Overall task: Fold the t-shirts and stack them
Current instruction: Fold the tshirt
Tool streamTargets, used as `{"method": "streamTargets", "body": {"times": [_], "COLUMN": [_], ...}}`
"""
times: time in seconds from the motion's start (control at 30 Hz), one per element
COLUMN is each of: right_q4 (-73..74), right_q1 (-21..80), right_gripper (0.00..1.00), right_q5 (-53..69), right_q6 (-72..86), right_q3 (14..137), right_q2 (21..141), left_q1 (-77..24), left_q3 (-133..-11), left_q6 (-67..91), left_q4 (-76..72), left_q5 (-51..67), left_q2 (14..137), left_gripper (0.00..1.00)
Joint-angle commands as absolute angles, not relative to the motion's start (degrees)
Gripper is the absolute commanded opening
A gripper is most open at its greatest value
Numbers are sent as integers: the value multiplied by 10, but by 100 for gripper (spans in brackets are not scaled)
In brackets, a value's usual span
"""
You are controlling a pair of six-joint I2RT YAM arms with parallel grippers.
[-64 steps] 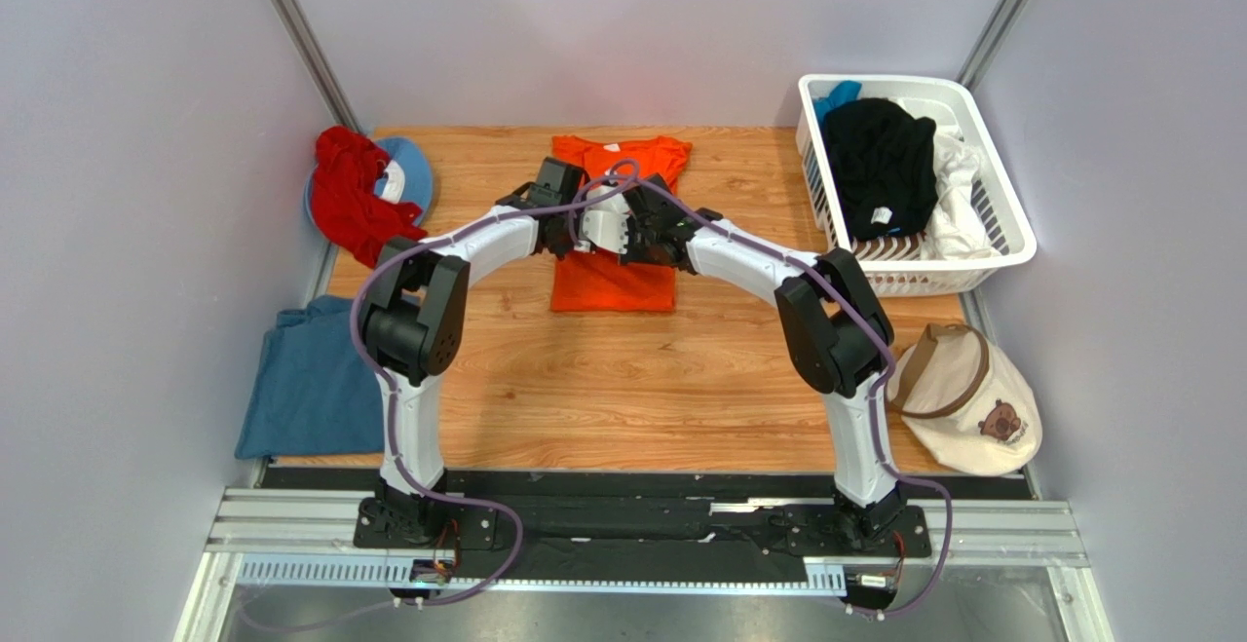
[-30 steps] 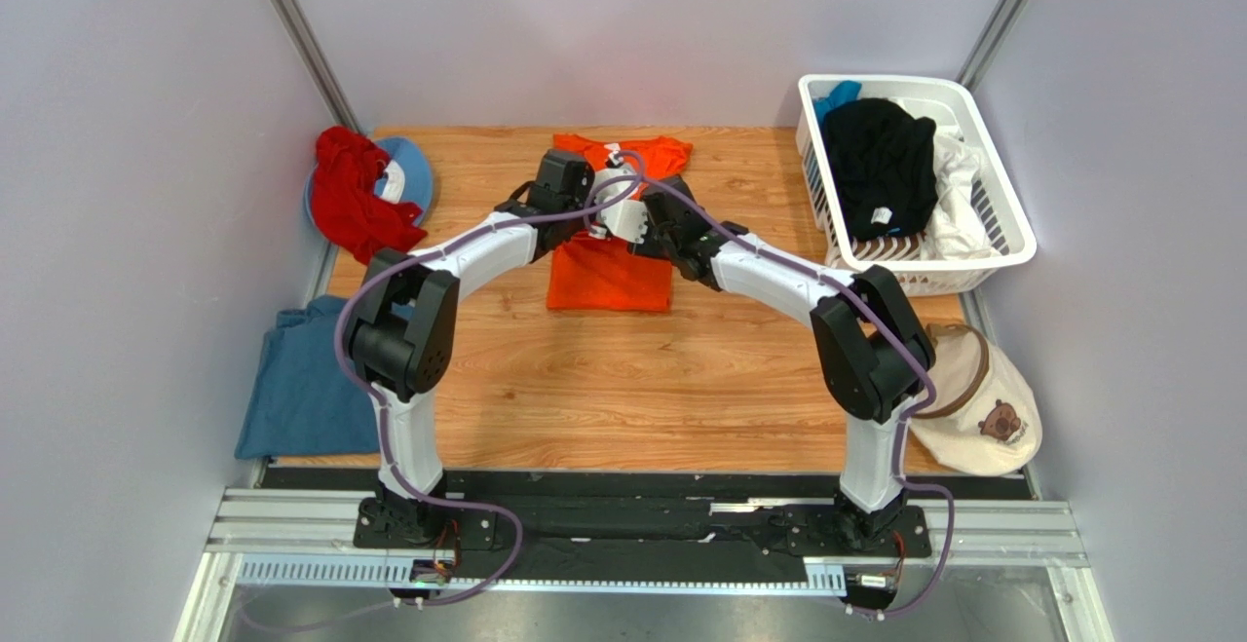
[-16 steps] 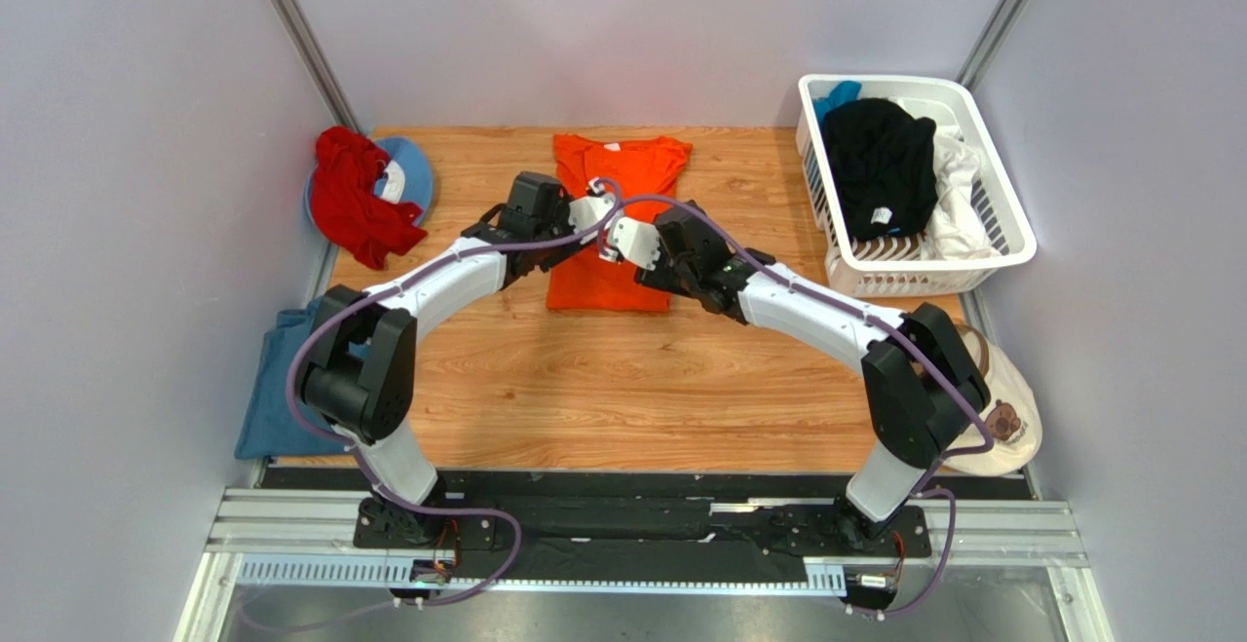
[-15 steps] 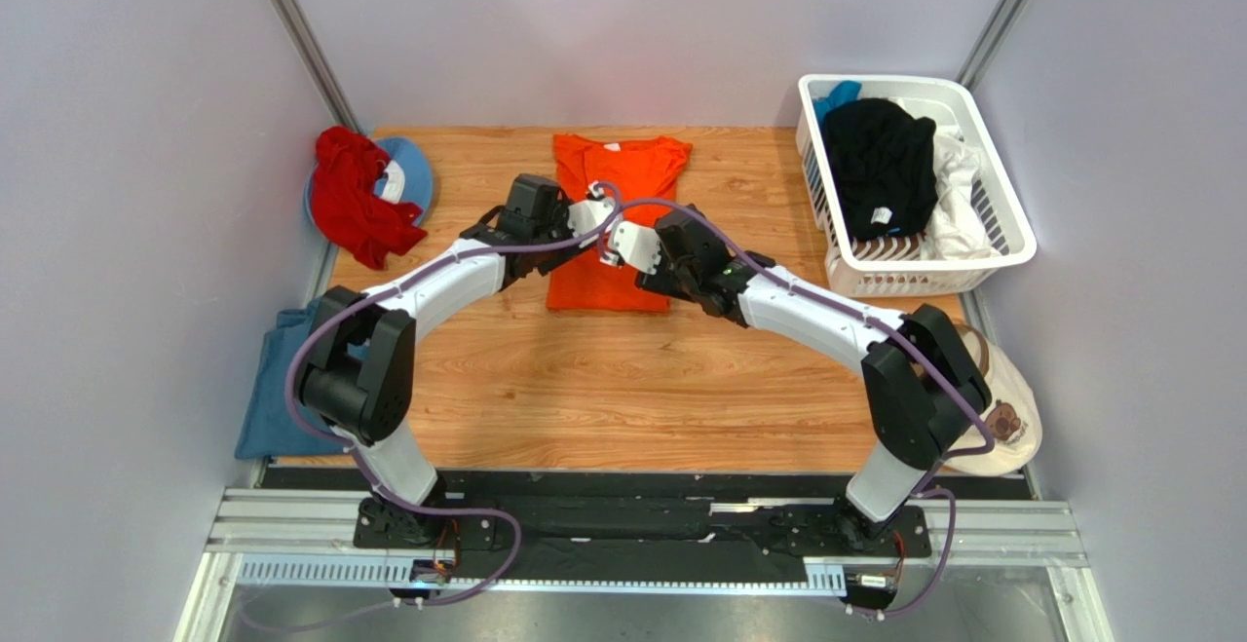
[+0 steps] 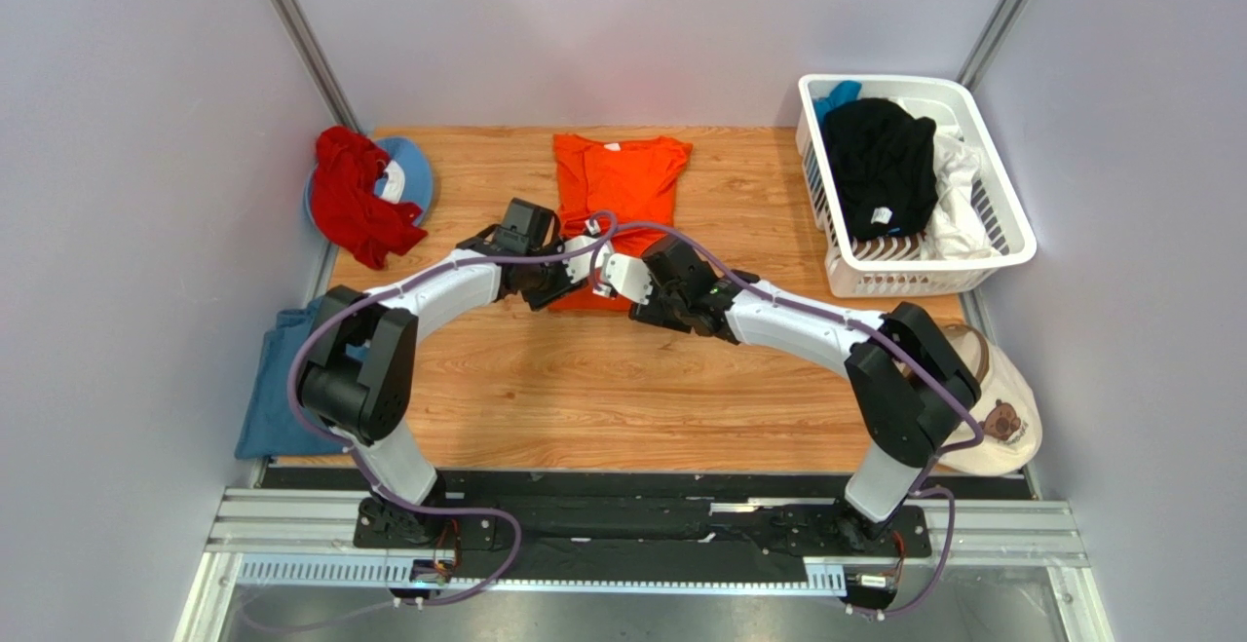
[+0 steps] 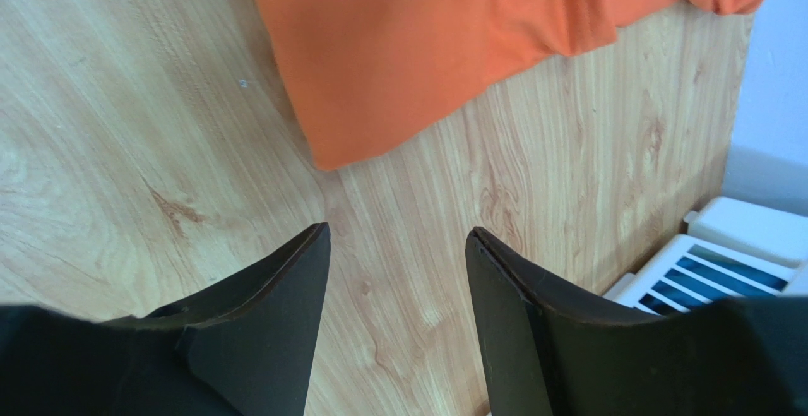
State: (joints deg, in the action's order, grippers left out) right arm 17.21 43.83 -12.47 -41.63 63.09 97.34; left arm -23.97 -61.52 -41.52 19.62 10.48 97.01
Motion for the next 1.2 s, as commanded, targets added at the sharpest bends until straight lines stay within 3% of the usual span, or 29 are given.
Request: {"method": "streamTargets", "body": {"times": [0.0,1.17], "right_q4": [156,139], "right_q1": [449,449], "right_gripper": [60,55], "right_q5": [-109,-98], "right_q6": [-404,-436], "right_q3": [647,700], "right_q2": [994,1082], "left_q1": [-240,-241], "left_q3": [-612,-712], "left_q6": [-429,-454], "left_q4": [197,281], "left_q5": [141,162], "left_q2": [977,1060], "left_gripper": [45,43]}}
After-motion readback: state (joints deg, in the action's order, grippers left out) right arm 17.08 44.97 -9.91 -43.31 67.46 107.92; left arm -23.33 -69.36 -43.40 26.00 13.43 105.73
